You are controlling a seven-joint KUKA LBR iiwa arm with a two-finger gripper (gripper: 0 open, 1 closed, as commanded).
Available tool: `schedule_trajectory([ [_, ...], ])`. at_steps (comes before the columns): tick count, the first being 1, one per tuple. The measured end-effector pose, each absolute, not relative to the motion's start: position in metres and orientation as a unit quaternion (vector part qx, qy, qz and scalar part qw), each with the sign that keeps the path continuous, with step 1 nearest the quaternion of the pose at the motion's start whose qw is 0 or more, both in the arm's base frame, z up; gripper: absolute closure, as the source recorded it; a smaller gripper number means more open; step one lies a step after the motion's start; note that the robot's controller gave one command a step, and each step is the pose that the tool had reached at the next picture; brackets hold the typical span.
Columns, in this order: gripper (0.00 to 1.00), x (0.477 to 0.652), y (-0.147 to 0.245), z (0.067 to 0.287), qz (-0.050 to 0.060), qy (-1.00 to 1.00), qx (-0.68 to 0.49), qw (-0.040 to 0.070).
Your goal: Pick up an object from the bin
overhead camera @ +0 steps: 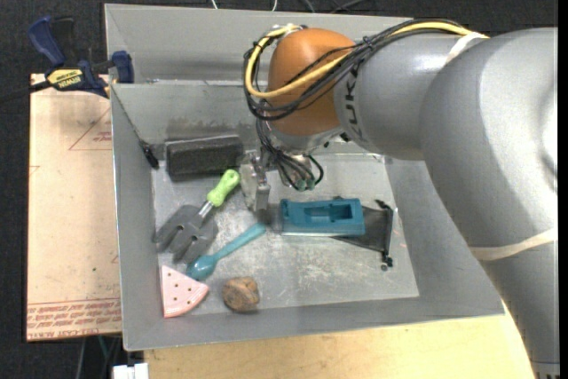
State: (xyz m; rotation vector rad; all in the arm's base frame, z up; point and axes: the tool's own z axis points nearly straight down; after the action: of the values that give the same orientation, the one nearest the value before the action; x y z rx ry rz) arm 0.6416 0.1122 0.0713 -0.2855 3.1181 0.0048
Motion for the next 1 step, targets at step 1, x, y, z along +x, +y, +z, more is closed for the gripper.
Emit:
schedule_trajectory([
  [1, 0.0, 0.6352, 0.1109, 0.0678, 0.0, 0.996, -0.092, -0.011],
])
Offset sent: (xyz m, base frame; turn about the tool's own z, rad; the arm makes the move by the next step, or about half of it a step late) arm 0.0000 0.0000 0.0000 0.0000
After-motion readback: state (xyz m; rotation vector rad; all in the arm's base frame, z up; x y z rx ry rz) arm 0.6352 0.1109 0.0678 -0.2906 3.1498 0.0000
